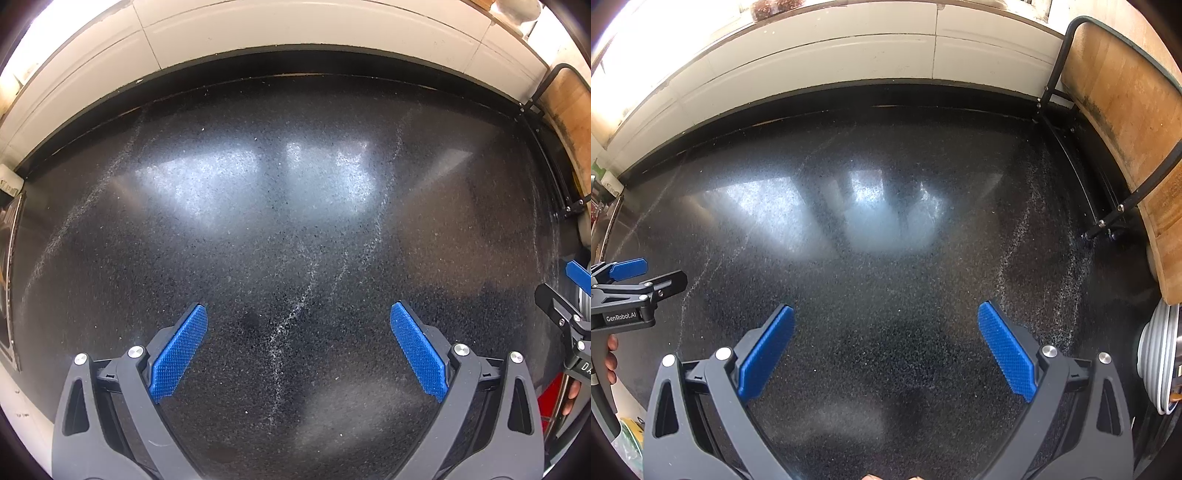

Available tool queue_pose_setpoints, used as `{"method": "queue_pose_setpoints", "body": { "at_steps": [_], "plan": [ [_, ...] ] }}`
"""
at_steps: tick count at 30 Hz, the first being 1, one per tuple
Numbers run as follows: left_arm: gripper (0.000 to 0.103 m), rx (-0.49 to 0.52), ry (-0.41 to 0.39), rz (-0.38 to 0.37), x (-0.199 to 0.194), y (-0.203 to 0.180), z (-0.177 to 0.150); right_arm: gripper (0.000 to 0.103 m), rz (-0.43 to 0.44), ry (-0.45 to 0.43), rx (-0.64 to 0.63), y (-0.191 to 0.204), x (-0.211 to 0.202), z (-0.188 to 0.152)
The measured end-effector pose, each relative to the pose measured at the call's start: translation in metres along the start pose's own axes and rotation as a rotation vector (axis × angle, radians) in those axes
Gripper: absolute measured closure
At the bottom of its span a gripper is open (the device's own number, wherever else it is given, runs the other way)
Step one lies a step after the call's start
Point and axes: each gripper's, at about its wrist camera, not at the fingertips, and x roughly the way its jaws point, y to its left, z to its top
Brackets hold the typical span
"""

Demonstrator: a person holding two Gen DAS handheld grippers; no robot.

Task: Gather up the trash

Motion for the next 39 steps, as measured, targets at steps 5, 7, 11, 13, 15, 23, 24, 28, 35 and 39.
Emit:
{"method": "queue_pose_setpoints", "body": {
  "at_steps": [5,7,11,13,15,23,24,28,35,39],
  "plan": [
    [0.007,0.008,0.006,-0.003,0.003,-0.001,-0.001,0.007,-0.002,0.004,-0.002,0.000,0.001,0.000],
    [0.007,0.011,0.009,-0.003,0.004,-0.001,-0.001,0.007,-0.003,0.004,-0.004,0.001,0.001,0.001],
    [0.007,0.016,0.014,-0.004,0.005,-0.002,-0.003,0.007,-0.004,0.005,-0.003,0.000,0.002,0.002],
    [0.007,0.016,0.016,-0.004,0.005,-0.003,-0.003,0.007,-0.004,0.006,-0.002,0.000,0.002,0.001],
    [0.007,0.017,0.017,-0.005,0.006,-0.003,-0.003,0.007,-0.003,0.008,0.000,-0.001,0.003,0.001],
    [0.007,0.017,0.033,-0.030,0.008,-0.005,-0.003,0.007,-0.004,0.009,-0.003,-0.002,0.003,-0.001],
    [0.007,0.013,0.042,-0.035,0.009,-0.005,-0.003,0.007,-0.004,0.009,-0.004,-0.002,0.004,-0.001],
    [0.007,0.018,0.044,-0.030,0.012,-0.008,-0.004,0.007,-0.005,0.010,-0.006,-0.002,0.004,-0.002],
    [0.007,0.049,-0.003,-0.035,0.003,-0.014,-0.008,0.007,-0.007,0.012,-0.006,-0.006,0.004,-0.005],
    [0.007,0.041,0.000,-0.034,0.001,-0.016,-0.008,0.007,-0.002,0.012,-0.010,-0.006,0.006,-0.002]
  ]
}}
